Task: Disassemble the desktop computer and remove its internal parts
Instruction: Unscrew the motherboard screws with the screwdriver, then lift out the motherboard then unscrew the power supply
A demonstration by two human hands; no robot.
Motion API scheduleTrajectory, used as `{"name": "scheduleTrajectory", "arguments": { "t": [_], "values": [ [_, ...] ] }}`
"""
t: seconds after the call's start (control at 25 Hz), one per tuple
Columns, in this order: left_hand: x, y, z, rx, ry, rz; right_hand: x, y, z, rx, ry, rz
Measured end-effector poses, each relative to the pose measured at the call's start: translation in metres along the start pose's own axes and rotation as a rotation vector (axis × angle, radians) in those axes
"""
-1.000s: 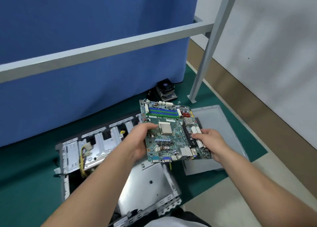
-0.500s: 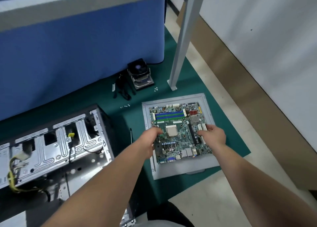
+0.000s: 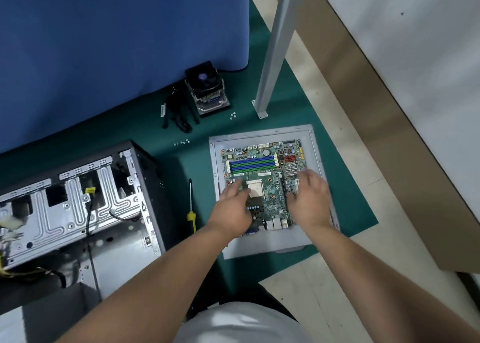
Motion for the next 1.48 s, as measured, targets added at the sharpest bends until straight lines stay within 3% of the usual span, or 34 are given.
{"name": "scheduleTrajectory", "arguments": {
  "t": [0.08, 0.16, 0.48, 0.88, 1.0, 1.08, 1.2, 1.32, 1.4, 1.48],
  "values": [
    [0.008, -0.006, -0.005, 0.257, 0.095, -0.107, -0.007, 0.028, -0.017, -0.103, 0.147, 0.277],
    [0.014, -0.002, -0.013, 0.407, 0.200, -0.118, -0.013, 0.036, -0.037, -0.229, 0.306, 0.354],
    [0.020, 0.001, -0.024, 0.623, 0.259, -0.079, -0.012, 0.027, -0.056, -0.345, 0.518, 0.237],
    [0.013, -0.003, -0.004, 0.550, 0.341, -0.092, -0.011, 0.035, -0.053, -0.391, 0.657, 0.134],
    [-0.016, 0.004, 0.023, 0.436, 0.183, -0.163, -0.018, 0.031, -0.051, -0.331, 0.708, 0.117],
    [-0.056, 0.020, 0.042, 0.349, -0.045, -0.251, -0.024, 0.032, -0.048, -0.300, 0.690, 0.149],
    [-0.130, 0.069, 0.070, 0.299, -0.441, -0.345, -0.028, 0.044, -0.040, -0.245, 0.567, 0.152],
    [-0.205, 0.145, 0.089, 0.284, -0.700, -0.260, -0.051, 0.099, -0.034, 0.080, 0.386, 0.127],
    [-0.242, 0.199, 0.091, 0.313, -0.660, -0.153, -0.083, 0.158, -0.035, 0.254, 0.314, 0.272],
    [-0.267, 0.247, 0.078, 0.265, -0.412, -0.072, -0.120, 0.213, -0.046, 0.314, 0.309, 0.471]
  ]
}}
Point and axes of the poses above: each hand's wrist, its own x-axis towards the middle knuckle, its own z-axis out of the back of the hand, y = z × x, the point moved 6 cm from there along x, towards the middle knuckle, and after that the axes turned 11 degrees about x, right-handed, at the moved point
